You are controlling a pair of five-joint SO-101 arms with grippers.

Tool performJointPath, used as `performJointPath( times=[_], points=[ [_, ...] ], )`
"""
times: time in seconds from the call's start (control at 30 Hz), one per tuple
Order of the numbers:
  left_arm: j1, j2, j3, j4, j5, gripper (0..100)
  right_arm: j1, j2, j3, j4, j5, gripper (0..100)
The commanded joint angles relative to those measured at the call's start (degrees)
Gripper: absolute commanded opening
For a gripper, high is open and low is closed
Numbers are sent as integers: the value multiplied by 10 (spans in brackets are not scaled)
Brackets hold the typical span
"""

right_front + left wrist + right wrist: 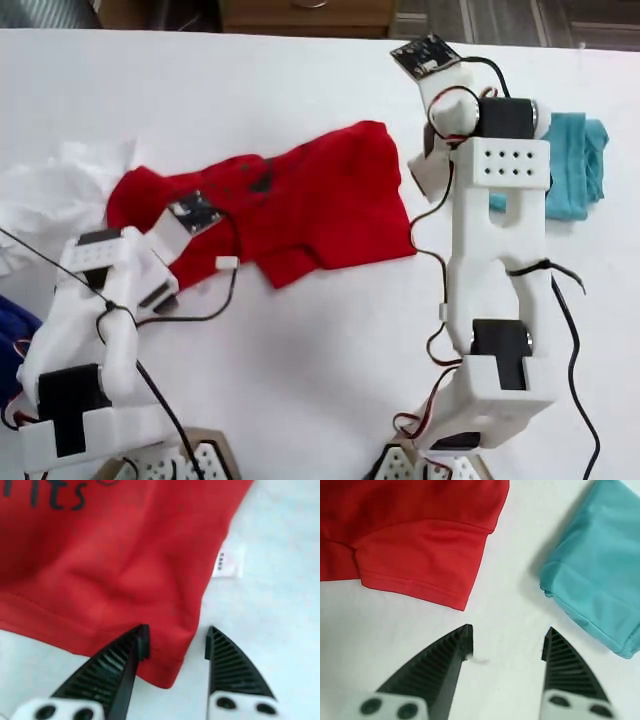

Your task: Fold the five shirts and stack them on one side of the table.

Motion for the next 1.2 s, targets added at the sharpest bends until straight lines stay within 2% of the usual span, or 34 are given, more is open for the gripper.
performJointPath(
  times=[0.0, 0.17, 0.27, 0.4, 0.6, 0.8, 1.03, 1.17],
  points=[
    [-7, 54, -60, 18, -4, 190, 1, -49, -25, 3, -1, 230],
    [-8, 197, -228, 177, -5, 120, 1, -49, -25, 3, -1, 230],
    [-7, 251, -287, 223, -5, 86, 1, -49, -25, 3, -1, 230],
    [-7, 239, -293, 227, -5, 23, 0, -49, -25, 3, -1, 230],
    [-6, 148, -293, 245, 7, 28, 0, -44, -20, 4, -4, 230],
    [-22, 54, -292, 300, 11, 28, -50, -13, 4, 3, -70, 231],
    [-32, 44, -292, 273, 16, 28, -86, 91, 44, -9, -115, 235],
    [-32, 45, -292, 272, 16, 28, -87, 147, 47, -8, -151, 284]
  ],
)
